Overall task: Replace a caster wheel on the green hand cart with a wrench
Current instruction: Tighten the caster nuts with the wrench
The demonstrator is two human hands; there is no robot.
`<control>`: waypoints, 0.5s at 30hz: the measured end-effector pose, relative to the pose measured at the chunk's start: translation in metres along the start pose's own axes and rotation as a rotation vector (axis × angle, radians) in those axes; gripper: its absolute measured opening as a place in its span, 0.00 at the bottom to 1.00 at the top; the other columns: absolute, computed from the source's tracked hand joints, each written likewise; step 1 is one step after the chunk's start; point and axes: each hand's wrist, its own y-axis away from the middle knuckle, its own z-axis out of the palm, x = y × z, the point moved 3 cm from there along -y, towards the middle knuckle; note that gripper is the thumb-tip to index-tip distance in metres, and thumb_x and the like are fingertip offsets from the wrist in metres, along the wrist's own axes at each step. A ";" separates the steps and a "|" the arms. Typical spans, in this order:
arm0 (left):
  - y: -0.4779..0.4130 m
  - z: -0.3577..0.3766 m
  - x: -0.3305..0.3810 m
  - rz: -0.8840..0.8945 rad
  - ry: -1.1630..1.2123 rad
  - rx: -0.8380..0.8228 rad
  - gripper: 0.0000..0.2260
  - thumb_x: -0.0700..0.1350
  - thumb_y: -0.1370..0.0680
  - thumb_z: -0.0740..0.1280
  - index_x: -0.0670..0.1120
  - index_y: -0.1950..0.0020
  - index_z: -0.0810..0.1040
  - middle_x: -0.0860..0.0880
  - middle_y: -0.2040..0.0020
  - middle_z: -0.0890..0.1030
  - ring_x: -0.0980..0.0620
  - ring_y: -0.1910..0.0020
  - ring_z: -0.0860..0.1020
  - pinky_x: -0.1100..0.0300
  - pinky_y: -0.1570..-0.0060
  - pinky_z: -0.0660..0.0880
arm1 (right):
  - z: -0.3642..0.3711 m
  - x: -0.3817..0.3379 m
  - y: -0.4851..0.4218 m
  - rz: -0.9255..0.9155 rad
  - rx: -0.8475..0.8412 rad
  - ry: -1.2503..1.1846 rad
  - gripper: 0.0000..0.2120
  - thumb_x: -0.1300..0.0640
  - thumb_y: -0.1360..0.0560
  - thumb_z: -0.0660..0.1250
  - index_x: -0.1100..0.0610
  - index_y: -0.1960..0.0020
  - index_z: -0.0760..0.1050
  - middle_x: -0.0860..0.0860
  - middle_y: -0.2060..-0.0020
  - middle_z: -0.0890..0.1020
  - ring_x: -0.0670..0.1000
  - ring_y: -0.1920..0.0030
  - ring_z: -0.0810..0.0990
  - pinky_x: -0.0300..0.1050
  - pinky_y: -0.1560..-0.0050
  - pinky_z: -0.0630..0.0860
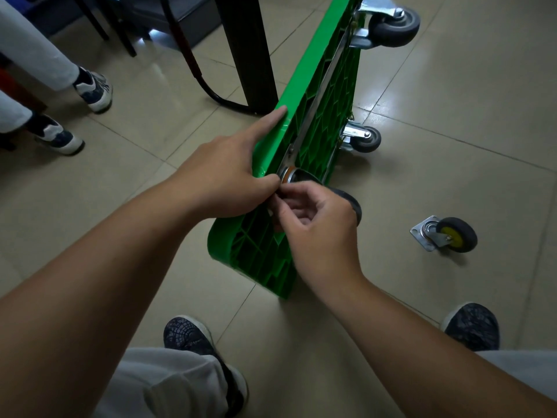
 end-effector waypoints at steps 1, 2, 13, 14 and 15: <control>0.000 0.000 0.000 0.001 0.000 -0.002 0.40 0.50 0.21 0.69 0.72 0.21 0.45 0.46 0.44 0.78 0.51 0.65 0.81 0.57 0.66 0.80 | 0.000 0.000 0.000 0.003 0.005 -0.027 0.06 0.58 0.25 0.74 0.56 0.49 0.82 0.49 0.62 0.85 0.49 0.62 0.84 0.51 0.57 0.84; 0.000 0.000 0.000 0.001 0.001 -0.003 0.40 0.50 0.21 0.69 0.73 0.21 0.45 0.45 0.44 0.79 0.51 0.65 0.81 0.55 0.65 0.81 | 0.000 0.000 0.000 -0.002 -0.001 -0.036 0.06 0.59 0.25 0.75 0.56 0.49 0.82 0.49 0.62 0.85 0.49 0.61 0.84 0.51 0.56 0.84; 0.000 -0.001 -0.001 -0.015 0.021 -0.007 0.41 0.51 0.22 0.69 0.75 0.22 0.46 0.43 0.40 0.80 0.48 0.63 0.82 0.49 0.58 0.83 | -0.003 0.005 0.002 -0.019 -0.061 0.051 0.09 0.59 0.23 0.72 0.57 0.43 0.84 0.48 0.59 0.86 0.46 0.59 0.85 0.49 0.53 0.84; 0.000 -0.001 -0.001 -0.018 0.022 -0.007 0.41 0.51 0.22 0.69 0.75 0.22 0.46 0.43 0.41 0.80 0.48 0.63 0.82 0.48 0.58 0.83 | -0.002 0.006 0.003 -0.006 -0.049 0.052 0.08 0.59 0.23 0.72 0.57 0.44 0.84 0.48 0.60 0.86 0.46 0.60 0.85 0.49 0.54 0.84; 0.000 -0.001 -0.001 -0.019 0.023 -0.008 0.41 0.51 0.22 0.69 0.75 0.22 0.46 0.43 0.42 0.80 0.48 0.63 0.82 0.48 0.58 0.83 | -0.002 0.006 0.004 -0.001 -0.038 0.060 0.08 0.58 0.22 0.72 0.57 0.45 0.84 0.47 0.61 0.86 0.46 0.61 0.85 0.49 0.56 0.84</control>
